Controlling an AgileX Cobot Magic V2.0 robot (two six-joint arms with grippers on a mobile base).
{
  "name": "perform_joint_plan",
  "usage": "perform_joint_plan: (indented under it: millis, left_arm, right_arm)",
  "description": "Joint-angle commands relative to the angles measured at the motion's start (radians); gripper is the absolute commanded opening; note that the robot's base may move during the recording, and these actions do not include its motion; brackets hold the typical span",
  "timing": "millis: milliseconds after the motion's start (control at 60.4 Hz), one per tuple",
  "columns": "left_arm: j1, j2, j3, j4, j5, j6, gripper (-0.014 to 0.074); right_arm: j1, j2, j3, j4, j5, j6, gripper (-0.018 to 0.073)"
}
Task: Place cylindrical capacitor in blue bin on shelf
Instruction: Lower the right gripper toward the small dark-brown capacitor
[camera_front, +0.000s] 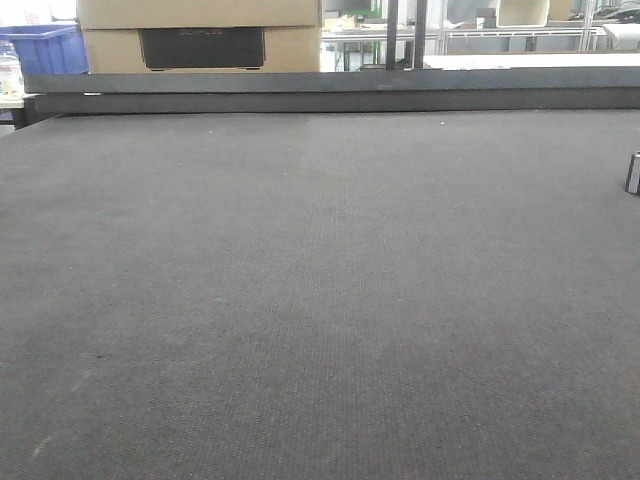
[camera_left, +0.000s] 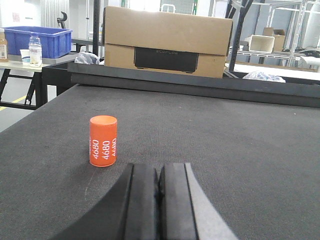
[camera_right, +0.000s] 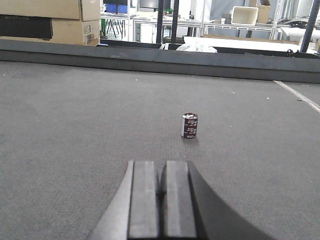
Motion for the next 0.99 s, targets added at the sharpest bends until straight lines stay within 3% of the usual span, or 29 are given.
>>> perform_joint_plan:
  millis: [0,546,778,976]
  left_arm:
    - [0.005,-0.004,-0.003,-0.003,-0.018,0.002,-0.0111]
    - [0.005,-0.004,-0.003,-0.003,-0.063,0.002,-0.0111]
    - [0.005,-0.004,-0.003,-0.014,-0.120,0.002,-0.0111]
    - [0.005,-0.004,-0.088,0.004,-0.109,0.002,-0.0111]
  right_arm:
    - [0.004,-0.003,-0.001,-0.001,-0.018,0.002,-0.0162]
    - [0.004,-0.003,-0.001,0.002,-0.073,0.002,-0.0162]
    - [0.004,-0.003,-0.001,0.002,-0.207,0.002,-0.0162]
    - [0.004,-0.003,-0.042,0.041,-0.138,0.002,-0.0162]
